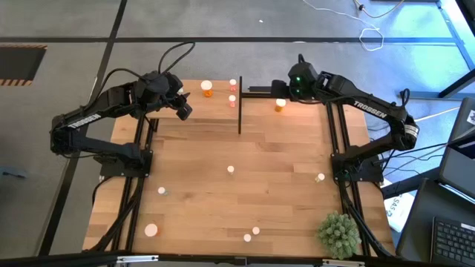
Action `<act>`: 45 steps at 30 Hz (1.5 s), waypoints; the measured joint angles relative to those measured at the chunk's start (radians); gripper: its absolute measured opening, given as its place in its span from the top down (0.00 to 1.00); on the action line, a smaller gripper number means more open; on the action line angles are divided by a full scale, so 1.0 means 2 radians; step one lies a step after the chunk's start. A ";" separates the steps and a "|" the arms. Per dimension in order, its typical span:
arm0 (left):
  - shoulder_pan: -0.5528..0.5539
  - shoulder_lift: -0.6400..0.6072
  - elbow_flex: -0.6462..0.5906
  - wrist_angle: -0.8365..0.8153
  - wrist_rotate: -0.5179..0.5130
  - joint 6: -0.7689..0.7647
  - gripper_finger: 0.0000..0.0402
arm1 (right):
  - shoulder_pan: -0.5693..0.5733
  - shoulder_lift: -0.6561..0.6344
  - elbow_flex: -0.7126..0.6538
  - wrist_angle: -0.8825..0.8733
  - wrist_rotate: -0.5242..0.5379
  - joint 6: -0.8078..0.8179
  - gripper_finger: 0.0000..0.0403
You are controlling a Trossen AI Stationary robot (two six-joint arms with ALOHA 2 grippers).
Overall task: Pick and place medicine bottles onto shelf by color
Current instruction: Put the top big orange pill bottle on the shelf aligned with the orange pill bottle on the shelf
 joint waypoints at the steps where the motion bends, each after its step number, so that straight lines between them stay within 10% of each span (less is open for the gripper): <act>1: 0.000 0.000 0.000 0.000 0.000 0.000 0.57 | 0.000 0.000 0.000 -0.005 0.001 0.010 0.56; 21: 0.000 0.000 0.000 0.000 0.000 0.000 0.57 | 0.000 0.035 0.000 -0.045 0.006 0.055 0.26; 45: 0.000 0.000 0.000 0.000 0.000 0.000 0.57 | 0.000 0.043 0.000 -0.072 0.009 0.067 0.24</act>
